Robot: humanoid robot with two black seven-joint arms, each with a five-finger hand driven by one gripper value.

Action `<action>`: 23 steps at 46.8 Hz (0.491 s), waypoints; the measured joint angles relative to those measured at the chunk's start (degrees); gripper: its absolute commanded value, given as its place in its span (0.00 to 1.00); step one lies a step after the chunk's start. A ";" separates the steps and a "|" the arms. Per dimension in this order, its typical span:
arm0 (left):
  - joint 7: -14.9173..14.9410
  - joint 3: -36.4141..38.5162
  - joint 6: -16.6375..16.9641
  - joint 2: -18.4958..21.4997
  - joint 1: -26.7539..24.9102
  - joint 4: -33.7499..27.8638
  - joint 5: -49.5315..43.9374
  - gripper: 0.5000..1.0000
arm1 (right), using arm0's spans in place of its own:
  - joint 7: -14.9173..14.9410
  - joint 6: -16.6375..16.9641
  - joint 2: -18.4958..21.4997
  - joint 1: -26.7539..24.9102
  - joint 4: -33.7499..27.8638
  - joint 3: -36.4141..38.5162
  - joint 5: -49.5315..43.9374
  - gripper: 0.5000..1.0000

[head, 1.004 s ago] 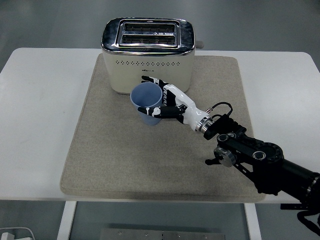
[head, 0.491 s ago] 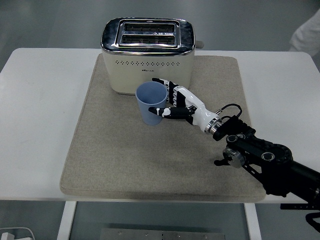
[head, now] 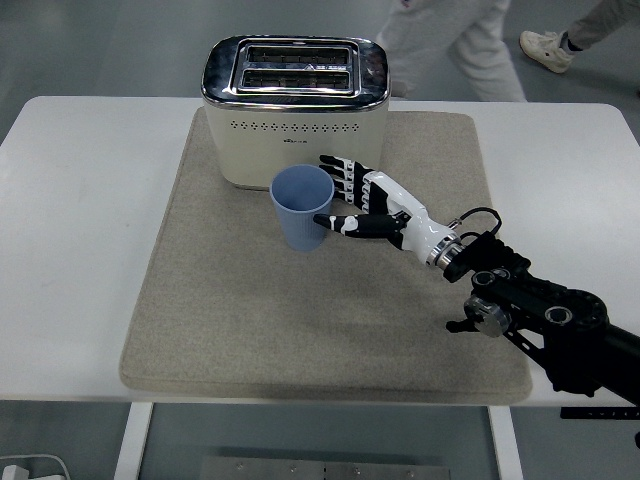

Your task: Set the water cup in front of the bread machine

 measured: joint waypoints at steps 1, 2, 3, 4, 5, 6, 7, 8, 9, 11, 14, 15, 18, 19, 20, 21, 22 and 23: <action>0.00 0.00 0.00 0.00 0.00 0.00 0.00 1.00 | 0.00 0.01 -0.25 -0.04 0.18 0.15 0.00 0.84; 0.00 0.00 0.00 0.00 0.01 0.00 0.00 1.00 | 0.00 0.06 -0.47 -0.10 0.34 0.29 0.00 0.84; 0.00 0.00 0.00 0.00 0.02 0.00 0.00 1.00 | 0.00 0.09 -0.69 -0.16 0.50 0.39 0.00 0.84; 0.00 0.00 0.00 0.00 0.02 0.00 0.00 1.00 | 0.00 0.10 -0.93 -0.23 0.66 0.44 0.00 0.84; 0.00 0.00 0.00 0.00 0.01 0.00 0.00 1.00 | 0.00 0.17 -1.29 -0.32 0.81 0.48 0.00 0.84; 0.00 0.00 0.00 0.00 0.01 0.00 0.00 1.00 | 0.00 0.28 -1.52 -0.37 0.88 0.49 0.00 0.84; 0.00 0.00 0.00 0.00 0.01 0.02 0.00 1.00 | 0.00 0.48 -2.01 -0.39 0.93 0.49 0.00 0.84; 0.00 0.00 0.00 0.00 0.01 0.02 0.00 1.00 | 0.00 0.68 -2.33 -0.41 0.96 0.55 0.00 0.84; 0.00 0.00 0.00 0.00 0.01 0.04 0.00 1.00 | 0.03 0.91 -2.68 -0.45 0.98 0.64 0.00 0.84; 0.00 0.00 0.00 0.00 0.01 0.04 0.00 1.00 | 0.05 1.27 -3.34 -0.50 1.10 0.97 0.00 0.84; 0.00 0.00 0.00 0.00 0.00 0.02 -0.01 1.00 | 0.07 2.01 -4.20 -0.56 1.28 1.77 0.00 0.84; 0.00 0.00 0.00 0.00 0.00 0.02 0.00 1.00 | 0.08 2.30 -4.60 -0.63 1.31 2.03 -0.01 0.84; 0.00 0.00 0.00 0.00 0.01 0.02 0.00 1.00 | 0.09 3.14 -5.99 -1.04 1.31 2.67 0.00 0.84; 0.00 0.00 0.00 0.00 0.01 0.02 0.00 1.00 | 0.09 3.43 -6.59 -1.13 1.31 2.83 0.00 0.84; 0.00 0.00 0.00 0.00 0.02 0.02 0.00 1.00 | 0.09 3.62 -7.07 -1.17 1.31 3.00 0.00 0.84; 0.00 0.00 0.00 0.00 0.01 0.01 0.00 1.00 | 0.09 3.99 -7.67 -1.18 1.30 3.27 0.00 0.84; 0.00 0.00 0.00 0.00 0.01 0.01 0.00 1.00 | 0.09 4.45 -8.14 -1.19 1.29 3.48 0.00 0.84; 0.00 0.00 0.00 0.00 0.01 0.01 0.00 1.00 | 0.09 4.68 -8.57 -1.25 1.29 3.72 0.00 0.84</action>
